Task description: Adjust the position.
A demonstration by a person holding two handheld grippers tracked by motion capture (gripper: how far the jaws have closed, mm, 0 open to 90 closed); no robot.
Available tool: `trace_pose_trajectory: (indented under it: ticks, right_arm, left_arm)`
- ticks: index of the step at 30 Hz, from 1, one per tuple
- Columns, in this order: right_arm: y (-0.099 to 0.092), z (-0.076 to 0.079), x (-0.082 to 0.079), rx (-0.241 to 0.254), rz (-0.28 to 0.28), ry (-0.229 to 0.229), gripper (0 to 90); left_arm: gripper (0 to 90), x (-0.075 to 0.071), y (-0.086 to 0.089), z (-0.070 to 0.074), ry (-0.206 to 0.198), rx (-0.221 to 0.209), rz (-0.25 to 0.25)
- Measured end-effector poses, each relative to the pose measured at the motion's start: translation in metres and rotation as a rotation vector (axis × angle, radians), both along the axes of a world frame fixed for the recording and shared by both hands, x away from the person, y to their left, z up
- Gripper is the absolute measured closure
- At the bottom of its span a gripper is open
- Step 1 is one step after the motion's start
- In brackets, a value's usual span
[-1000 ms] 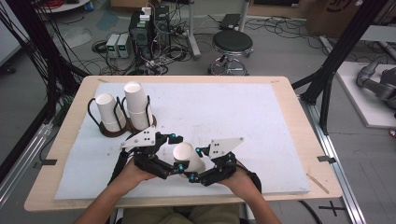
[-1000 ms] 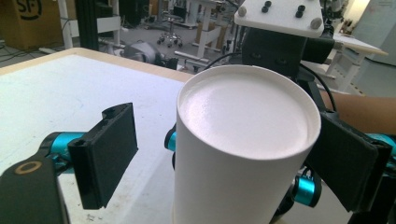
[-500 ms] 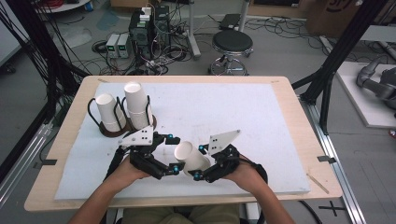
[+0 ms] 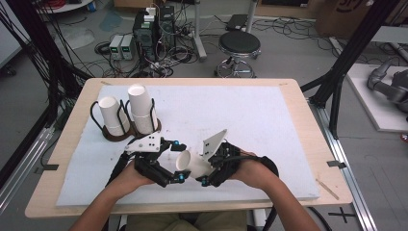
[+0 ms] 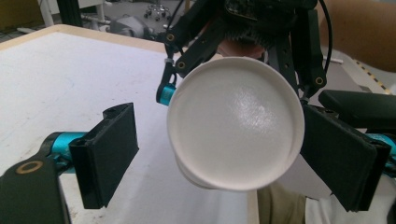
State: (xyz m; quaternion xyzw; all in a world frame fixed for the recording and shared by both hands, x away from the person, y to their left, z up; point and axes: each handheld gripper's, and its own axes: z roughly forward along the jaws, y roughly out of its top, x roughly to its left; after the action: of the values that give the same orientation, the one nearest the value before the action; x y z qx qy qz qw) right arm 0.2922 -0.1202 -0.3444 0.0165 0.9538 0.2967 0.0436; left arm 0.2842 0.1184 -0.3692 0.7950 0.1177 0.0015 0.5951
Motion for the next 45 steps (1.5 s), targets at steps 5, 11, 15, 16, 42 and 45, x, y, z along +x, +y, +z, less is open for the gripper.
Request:
trace_pose_trajectory:
  ticks: [5,11,15,16,42,45]
  right_arm:
    - [0.009,0.002,-0.001,-0.07,0.032,0.005,32.9]
    - [0.014,-0.001,-0.002,-0.107,0.051,0.018,32.6]
    - [0.016,-0.004,-0.003,-0.126,0.063,0.024,32.5]
    - [0.016,-0.004,-0.003,-0.128,0.064,0.026,32.5]
    - [0.006,-0.002,-0.004,-0.068,0.025,0.021,22.5]
    - [-0.005,0.002,-0.005,0.035,0.004,0.027,22.1]
  left_arm:
    - [14.1,-0.002,-0.003,0.0,-0.009,0.022,-0.02]
    - [18.4,-0.003,-0.005,-0.001,-0.024,0.07,-0.044]
    - [21.4,-0.003,-0.007,-0.002,-0.028,0.09,-0.064]
    - [21.7,-0.004,-0.008,-0.003,-0.026,0.097,-0.066]
    - [34.1,0.001,-0.004,-0.009,-0.038,0.097,-0.12]
    - [34.2,0.005,0.001,-0.01,-0.034,0.058,-0.112]
